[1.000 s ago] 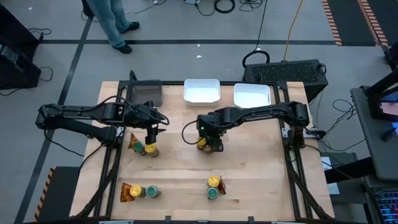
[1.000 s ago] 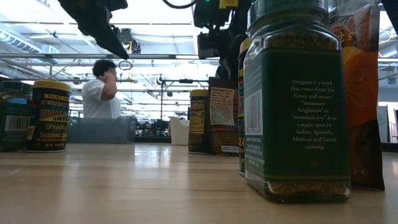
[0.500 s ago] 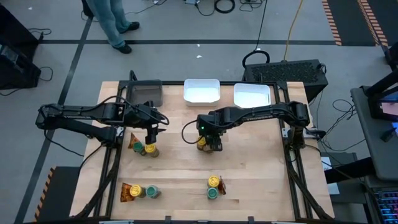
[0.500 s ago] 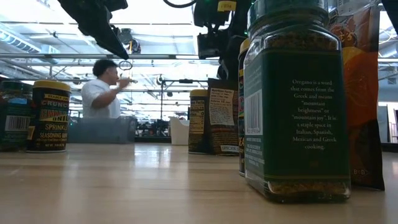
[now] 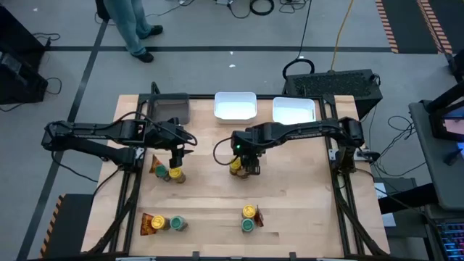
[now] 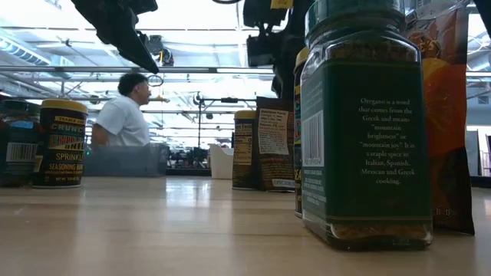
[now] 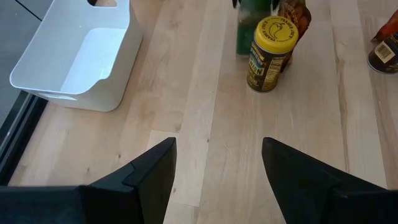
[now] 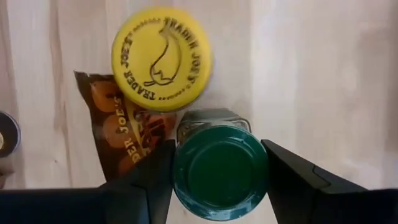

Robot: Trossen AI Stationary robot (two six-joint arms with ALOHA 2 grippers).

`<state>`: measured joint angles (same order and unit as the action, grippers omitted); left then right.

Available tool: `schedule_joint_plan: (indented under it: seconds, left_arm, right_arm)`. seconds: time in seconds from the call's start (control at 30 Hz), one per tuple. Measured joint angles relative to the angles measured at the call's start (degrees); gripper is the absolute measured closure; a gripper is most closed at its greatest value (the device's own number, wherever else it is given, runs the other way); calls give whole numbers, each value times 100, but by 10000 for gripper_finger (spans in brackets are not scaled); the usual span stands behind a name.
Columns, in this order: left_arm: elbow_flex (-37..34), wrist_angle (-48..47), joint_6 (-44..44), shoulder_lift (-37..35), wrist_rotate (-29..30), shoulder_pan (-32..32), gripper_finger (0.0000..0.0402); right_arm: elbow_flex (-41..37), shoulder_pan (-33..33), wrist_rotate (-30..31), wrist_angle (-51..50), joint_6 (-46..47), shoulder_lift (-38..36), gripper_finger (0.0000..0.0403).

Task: Sort spices by type
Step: Put the top right green seasoning bottle into the right white bin

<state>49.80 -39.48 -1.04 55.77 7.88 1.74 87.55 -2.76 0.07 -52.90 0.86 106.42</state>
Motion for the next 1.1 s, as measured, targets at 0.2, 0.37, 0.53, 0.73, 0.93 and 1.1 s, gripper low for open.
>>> schedule_joint_plan:
  seconds: [0.2,0.37,0.53,0.73,0.93,1.1]
  left_arm:
    - [0,0,-2,0,51,2,159]
    - [0,19,-8,0,55,2,159]
    - [0,126,-11,0,57,2,159]
    - [0,300,-11,0,57,2,159]
    - [0,310,-17,0,131,2,159]
    - [0,310,-21,0,226,2,159]
  right_arm:
    - [0,-400,29,-313,5,-636,213]
    - [0,-962,235,-1061,-3,-1227,208]
    - [0,-1619,645,-1655,-230,-1716,210]
    - [0,-2500,643,-1945,-522,-1926,209]
    - [0,-3358,637,-1952,-944,-1928,211]
    - [-54,-3943,569,-1939,-961,-1927,208]
